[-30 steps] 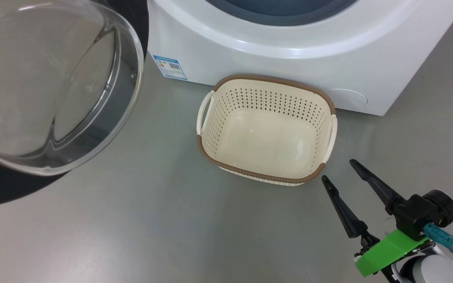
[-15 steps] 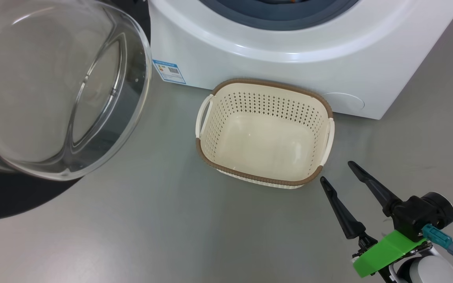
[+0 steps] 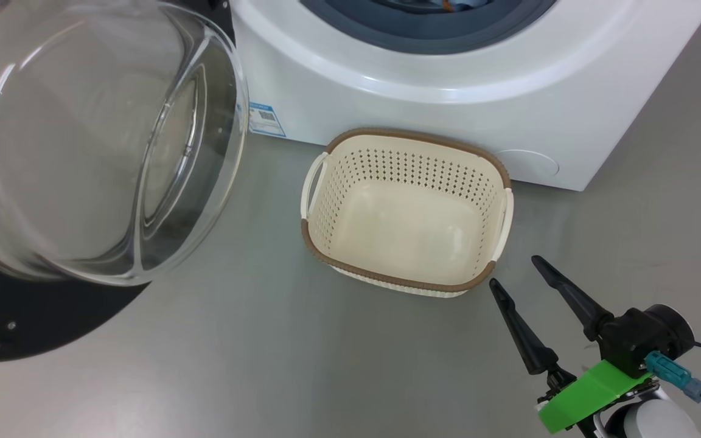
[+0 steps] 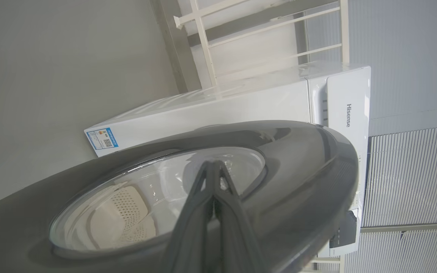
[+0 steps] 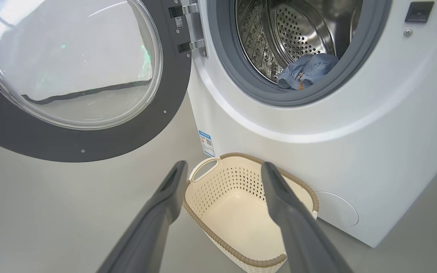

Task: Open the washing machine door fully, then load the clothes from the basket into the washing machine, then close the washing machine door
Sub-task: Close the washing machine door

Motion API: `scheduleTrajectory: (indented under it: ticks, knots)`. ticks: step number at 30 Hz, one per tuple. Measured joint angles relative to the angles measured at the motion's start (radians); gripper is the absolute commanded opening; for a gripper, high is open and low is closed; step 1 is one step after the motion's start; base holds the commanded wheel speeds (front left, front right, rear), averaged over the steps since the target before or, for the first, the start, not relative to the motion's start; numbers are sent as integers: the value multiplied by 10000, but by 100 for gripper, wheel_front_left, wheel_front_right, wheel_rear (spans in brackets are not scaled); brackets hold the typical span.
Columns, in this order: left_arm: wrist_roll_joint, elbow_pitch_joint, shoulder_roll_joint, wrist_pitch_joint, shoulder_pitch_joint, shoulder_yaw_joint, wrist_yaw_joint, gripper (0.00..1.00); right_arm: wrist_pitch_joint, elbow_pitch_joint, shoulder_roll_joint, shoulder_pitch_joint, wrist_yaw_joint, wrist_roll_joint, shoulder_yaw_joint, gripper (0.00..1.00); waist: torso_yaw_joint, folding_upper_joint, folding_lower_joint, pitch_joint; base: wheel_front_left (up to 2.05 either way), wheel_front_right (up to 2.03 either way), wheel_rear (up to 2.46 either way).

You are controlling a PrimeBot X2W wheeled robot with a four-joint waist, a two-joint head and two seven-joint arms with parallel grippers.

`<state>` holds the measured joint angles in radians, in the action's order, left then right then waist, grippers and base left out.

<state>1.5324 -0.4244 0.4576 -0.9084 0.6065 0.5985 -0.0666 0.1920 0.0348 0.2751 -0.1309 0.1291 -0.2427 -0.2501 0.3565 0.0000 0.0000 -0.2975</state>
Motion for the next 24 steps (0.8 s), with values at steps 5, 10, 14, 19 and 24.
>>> scheduleTrajectory:
  ticks: [5, 10, 14, 19, 24]
  knots:
    - [59, 293, -15, -259, -187, 12, -198, 0, 125, 153, -77, -8, 0, -136, -44, 100, -160, 0, 0, 167, 0, 0, 0]
    - [190, 694, -10, -663, -403, -4, -539, 0, 224, 286, -138, -14, 0, -155, -40, 100, -304, 0, 0, 339, 0, 0, 0]
    - [441, 1106, -63, -1099, -604, -61, -834, 0, 316, 453, -234, -12, 0, -173, -58, 100, -389, 0, 0, 532, 0, 0, 0]
    - [642, 1390, -274, -1383, -765, -128, -982, 0, 391, 591, -336, -12, 0, -224, -132, 100, -462, 0, 0, 691, 0, 0, 0]
    - [788, 1720, -516, -1689, -789, -313, -1147, 0, 451, 673, -437, -12, 0, -236, -224, 100, -651, 0, 0, 810, 0, 0, 0]
